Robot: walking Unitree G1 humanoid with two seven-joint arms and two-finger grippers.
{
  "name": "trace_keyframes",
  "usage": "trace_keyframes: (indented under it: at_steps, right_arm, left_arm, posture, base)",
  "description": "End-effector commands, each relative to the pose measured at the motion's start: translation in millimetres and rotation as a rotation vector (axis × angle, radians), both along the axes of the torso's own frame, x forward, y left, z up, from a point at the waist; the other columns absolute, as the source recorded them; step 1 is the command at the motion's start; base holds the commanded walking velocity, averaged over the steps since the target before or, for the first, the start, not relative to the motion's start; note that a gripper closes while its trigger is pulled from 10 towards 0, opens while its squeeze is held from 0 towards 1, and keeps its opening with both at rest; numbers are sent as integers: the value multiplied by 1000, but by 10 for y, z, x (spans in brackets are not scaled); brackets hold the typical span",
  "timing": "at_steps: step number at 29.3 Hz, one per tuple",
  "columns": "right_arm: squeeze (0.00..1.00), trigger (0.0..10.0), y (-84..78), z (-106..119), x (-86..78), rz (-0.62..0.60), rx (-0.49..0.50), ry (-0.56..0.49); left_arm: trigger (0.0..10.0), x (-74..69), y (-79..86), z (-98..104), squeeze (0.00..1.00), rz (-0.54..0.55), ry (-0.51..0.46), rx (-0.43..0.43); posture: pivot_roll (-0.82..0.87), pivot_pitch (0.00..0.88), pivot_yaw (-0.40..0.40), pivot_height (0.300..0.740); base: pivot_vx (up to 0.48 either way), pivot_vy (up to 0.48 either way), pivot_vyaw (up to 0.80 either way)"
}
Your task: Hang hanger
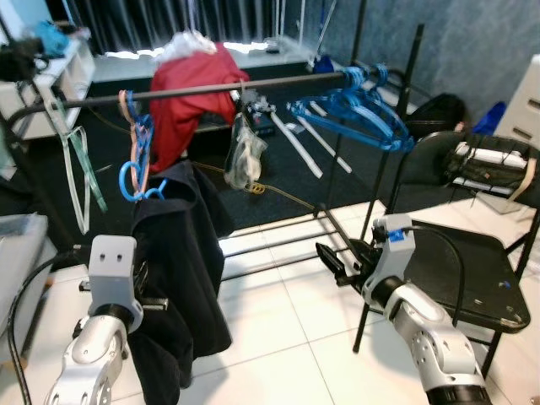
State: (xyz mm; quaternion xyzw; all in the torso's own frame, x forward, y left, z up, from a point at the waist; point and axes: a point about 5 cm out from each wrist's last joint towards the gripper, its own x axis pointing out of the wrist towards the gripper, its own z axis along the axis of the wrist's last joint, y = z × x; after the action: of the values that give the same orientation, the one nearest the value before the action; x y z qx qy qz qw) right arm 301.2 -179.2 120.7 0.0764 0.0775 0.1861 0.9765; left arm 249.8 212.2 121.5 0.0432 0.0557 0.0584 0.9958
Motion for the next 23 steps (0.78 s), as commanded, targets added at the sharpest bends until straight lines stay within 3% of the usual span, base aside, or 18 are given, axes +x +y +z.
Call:
trace_keyframes:
  at_steps: [1,10,23]
  right_arm:
    - [0,10000,-6,-27,-18,-2,-5,5]
    - [0,10000,28,10,-12,12,4,-7]
    - [0,10000,103,30,-12,43,29,-26]
  left_arm:
    - [10000,-4,-4,13,0,-15,-15,0]
    - [10000,30,37,36,0,-1,-14,-2]
    - [10000,105,-13,-63,0,-115,55,-91]
  posture:
    - [-55,0,34,740]
    - [-38,0,41,740]
    - [4,0,50,740]
  base:
    - [-319,0,0]
    - [-320,0,0]
    - [0,0,0]
